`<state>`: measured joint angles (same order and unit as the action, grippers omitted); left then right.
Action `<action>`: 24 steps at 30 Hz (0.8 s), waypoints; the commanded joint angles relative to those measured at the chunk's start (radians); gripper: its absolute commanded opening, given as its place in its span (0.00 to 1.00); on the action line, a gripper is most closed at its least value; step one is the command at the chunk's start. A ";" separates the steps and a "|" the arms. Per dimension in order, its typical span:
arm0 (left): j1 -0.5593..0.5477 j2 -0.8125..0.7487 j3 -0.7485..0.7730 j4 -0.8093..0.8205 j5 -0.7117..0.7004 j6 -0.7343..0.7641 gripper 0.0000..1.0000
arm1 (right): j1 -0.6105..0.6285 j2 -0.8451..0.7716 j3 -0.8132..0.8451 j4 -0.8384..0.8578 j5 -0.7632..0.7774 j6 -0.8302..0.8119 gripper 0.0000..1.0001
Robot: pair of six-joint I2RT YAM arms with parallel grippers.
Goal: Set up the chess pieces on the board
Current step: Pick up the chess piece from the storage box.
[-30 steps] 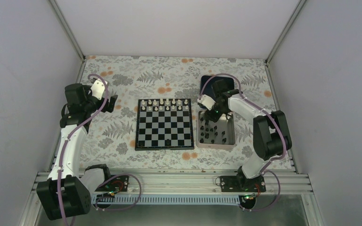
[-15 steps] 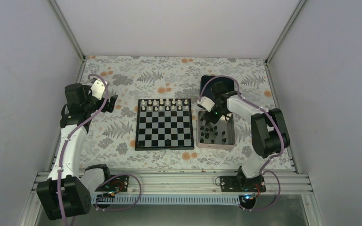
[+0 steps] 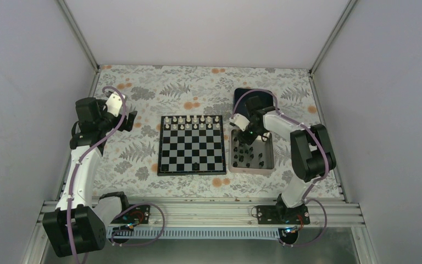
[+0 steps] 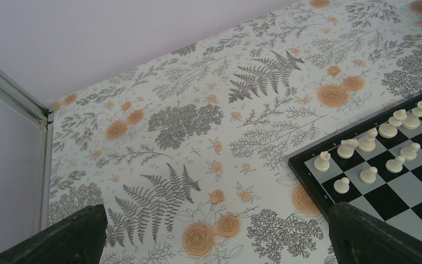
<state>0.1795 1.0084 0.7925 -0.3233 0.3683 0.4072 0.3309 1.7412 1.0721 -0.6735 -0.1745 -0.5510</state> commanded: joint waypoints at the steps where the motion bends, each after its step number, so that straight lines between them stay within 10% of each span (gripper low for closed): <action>1: 0.006 -0.011 0.009 0.019 0.010 -0.005 1.00 | -0.009 -0.030 0.014 -0.016 -0.010 0.005 0.06; 13: 0.006 -0.025 0.007 0.018 0.017 -0.015 1.00 | 0.081 -0.166 0.228 -0.251 0.056 0.006 0.04; 24: 0.006 -0.039 0.008 0.012 0.019 -0.028 1.00 | 0.433 0.119 0.745 -0.388 0.008 -0.023 0.05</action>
<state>0.1814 0.9916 0.7925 -0.3237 0.3725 0.3931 0.6785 1.7344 1.6688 -0.9829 -0.1265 -0.5549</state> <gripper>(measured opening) 0.999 0.072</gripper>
